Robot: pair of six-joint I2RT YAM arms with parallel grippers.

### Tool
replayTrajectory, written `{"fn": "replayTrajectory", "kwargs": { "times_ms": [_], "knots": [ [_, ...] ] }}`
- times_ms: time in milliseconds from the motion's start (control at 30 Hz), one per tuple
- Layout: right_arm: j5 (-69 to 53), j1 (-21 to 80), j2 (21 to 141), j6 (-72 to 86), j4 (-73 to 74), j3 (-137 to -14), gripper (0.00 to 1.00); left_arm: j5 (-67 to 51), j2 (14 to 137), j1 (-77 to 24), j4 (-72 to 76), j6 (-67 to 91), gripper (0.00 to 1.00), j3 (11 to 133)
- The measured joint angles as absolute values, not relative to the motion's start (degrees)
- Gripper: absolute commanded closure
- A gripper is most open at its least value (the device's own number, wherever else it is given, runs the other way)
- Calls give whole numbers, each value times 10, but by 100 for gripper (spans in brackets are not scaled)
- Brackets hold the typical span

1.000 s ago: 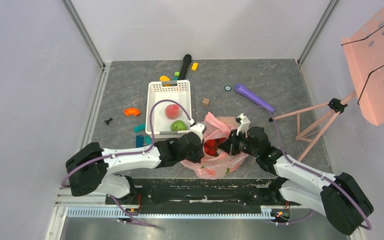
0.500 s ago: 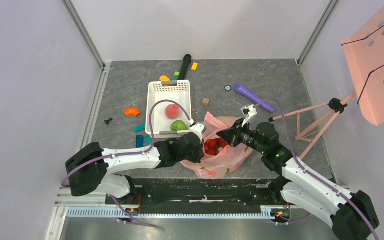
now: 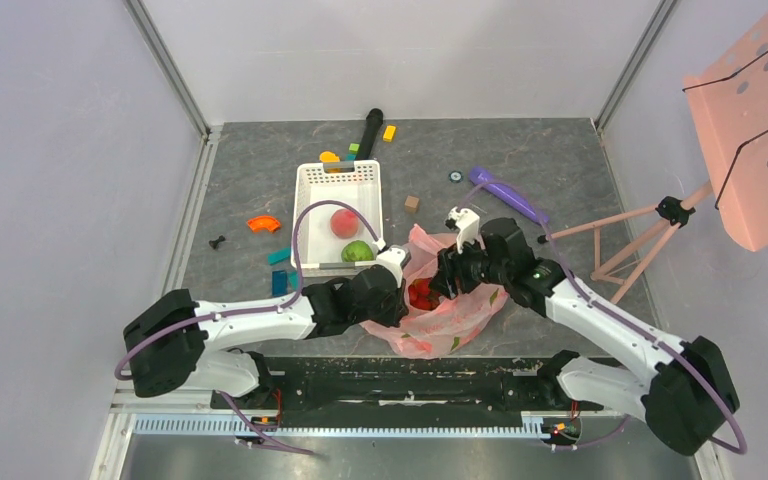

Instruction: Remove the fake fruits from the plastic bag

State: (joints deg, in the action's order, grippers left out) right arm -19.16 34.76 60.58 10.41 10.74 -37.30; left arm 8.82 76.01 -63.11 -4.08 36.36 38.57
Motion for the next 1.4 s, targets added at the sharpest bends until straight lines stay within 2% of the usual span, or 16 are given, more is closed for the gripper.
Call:
{"fn": "replayTrajectory", "kwargs": {
  "times_ms": [267,800,900,1133,1267,1400],
  "knots": [
    [-192,350,670,21,188,-396,32,86,760,-631,-41,364,98,381],
    [-168,421,744,-20,194,-396,33,74,760,-631,-24,364,98,380],
    [-150,427,764,-15,185,-395,42,74,760,-631,-24,364,98,379],
    [-119,428,785,6,161,-395,87,74,760,-631,-22,364,98,372],
    [-120,427,784,22,154,-395,99,74,760,-631,-20,364,98,369],
    [-128,428,765,48,144,-395,100,74,760,-631,-19,364,98,369]
  ]
}}
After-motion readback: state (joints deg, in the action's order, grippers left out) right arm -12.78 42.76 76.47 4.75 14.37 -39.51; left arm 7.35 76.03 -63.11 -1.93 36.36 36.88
